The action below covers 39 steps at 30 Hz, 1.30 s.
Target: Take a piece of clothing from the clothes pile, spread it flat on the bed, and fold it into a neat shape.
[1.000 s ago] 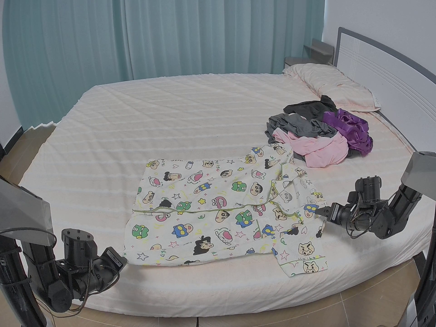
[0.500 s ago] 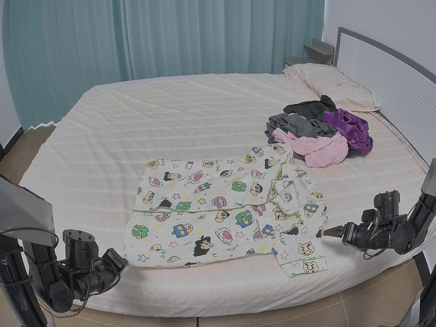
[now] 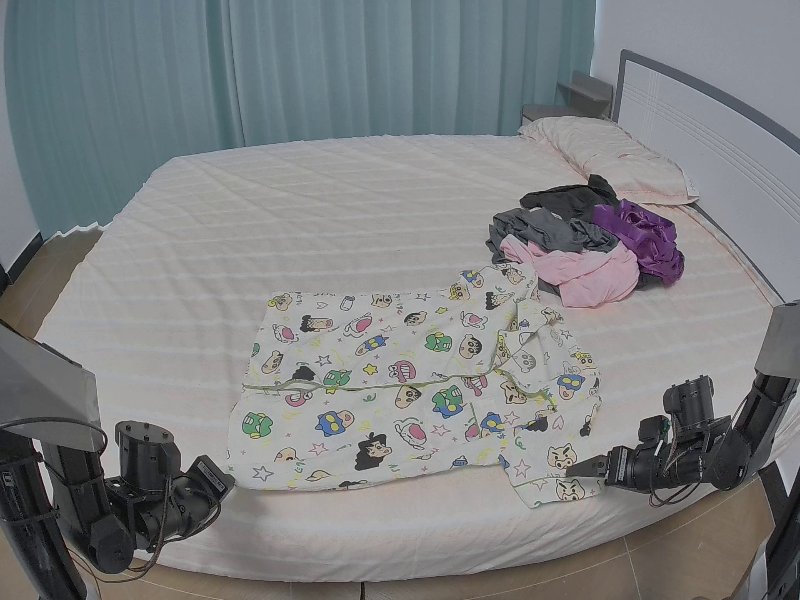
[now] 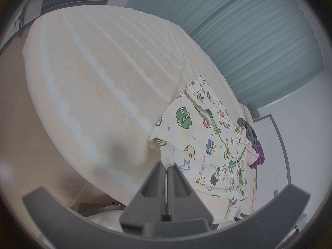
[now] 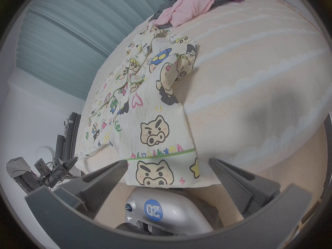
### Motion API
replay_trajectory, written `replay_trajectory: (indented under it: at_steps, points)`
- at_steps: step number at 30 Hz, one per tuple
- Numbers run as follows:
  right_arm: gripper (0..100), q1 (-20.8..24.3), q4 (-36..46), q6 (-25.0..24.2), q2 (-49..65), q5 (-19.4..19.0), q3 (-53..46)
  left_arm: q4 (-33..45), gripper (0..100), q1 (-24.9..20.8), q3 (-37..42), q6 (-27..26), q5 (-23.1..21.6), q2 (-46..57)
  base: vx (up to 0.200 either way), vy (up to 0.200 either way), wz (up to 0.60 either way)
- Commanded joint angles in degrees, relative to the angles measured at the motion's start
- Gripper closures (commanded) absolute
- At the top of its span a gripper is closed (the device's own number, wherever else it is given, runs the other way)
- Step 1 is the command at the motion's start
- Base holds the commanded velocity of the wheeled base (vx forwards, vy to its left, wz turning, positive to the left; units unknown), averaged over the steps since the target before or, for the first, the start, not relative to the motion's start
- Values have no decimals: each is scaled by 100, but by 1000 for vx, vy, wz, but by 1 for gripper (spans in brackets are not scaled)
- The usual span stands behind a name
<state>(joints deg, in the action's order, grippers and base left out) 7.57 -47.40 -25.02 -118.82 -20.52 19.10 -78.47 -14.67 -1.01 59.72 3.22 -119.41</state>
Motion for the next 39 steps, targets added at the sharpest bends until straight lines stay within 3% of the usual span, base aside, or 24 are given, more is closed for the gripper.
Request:
replay_trajectory:
  at_steps: [1, 9, 10, 28, 39]
  points:
    - [0, 34, -6, 14, -176, -5, 41, -2, 100, -1, 92, 4, 3, -4, 0, 0, 0]
    - [0, 166, -376, -30, -352, -93, 67, -2, 100, -1, 92, 4, 3, 5, 0, 0, 0]
    - [100, 192, -384, -39, -379, -93, 67, -2, 100, -1, 92, 4, 3, 5, 0, 0, 0]
    - [100, -45, -384, -56, 43, -102, -284, -2, 100, -10, 92, -31, 21, 67, 0, 0, 0]
    - [100, -168, -182, 76, 1555, -93, -1172, 78, 100, 87, 92, -751, 65, 1086, 0, 0, 0]
